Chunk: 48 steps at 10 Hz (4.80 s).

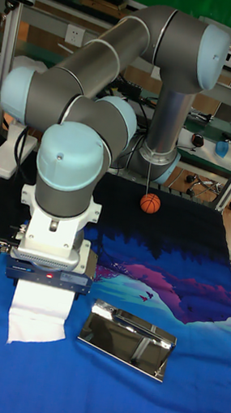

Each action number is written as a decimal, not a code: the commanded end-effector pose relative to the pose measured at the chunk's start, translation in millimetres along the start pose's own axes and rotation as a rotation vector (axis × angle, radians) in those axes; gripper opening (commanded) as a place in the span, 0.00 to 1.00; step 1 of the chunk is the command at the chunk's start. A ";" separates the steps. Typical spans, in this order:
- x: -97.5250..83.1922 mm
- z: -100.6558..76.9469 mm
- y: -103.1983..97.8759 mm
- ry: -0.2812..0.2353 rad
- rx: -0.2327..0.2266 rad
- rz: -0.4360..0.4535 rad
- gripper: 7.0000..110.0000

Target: Put the toilet paper on its holder

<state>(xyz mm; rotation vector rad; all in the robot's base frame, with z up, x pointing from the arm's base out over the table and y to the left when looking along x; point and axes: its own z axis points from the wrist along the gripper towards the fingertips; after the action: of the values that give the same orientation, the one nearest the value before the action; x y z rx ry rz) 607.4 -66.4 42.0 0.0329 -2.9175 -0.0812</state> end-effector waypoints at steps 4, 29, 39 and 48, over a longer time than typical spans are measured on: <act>16.3 16.1 0.6 0.037 0.005 -0.011 1.00; 6.4 -41.9 -13.4 -0.108 -0.071 0.302 0.00; -31.3 -5.9 -21.8 -0.168 -0.069 0.293 0.00; -29.1 1.3 -28.1 -0.173 -0.068 0.285 0.00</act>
<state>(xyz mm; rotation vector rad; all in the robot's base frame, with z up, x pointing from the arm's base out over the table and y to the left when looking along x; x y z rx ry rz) 635.6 -94.2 32.3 -0.4131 -3.0510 -0.1219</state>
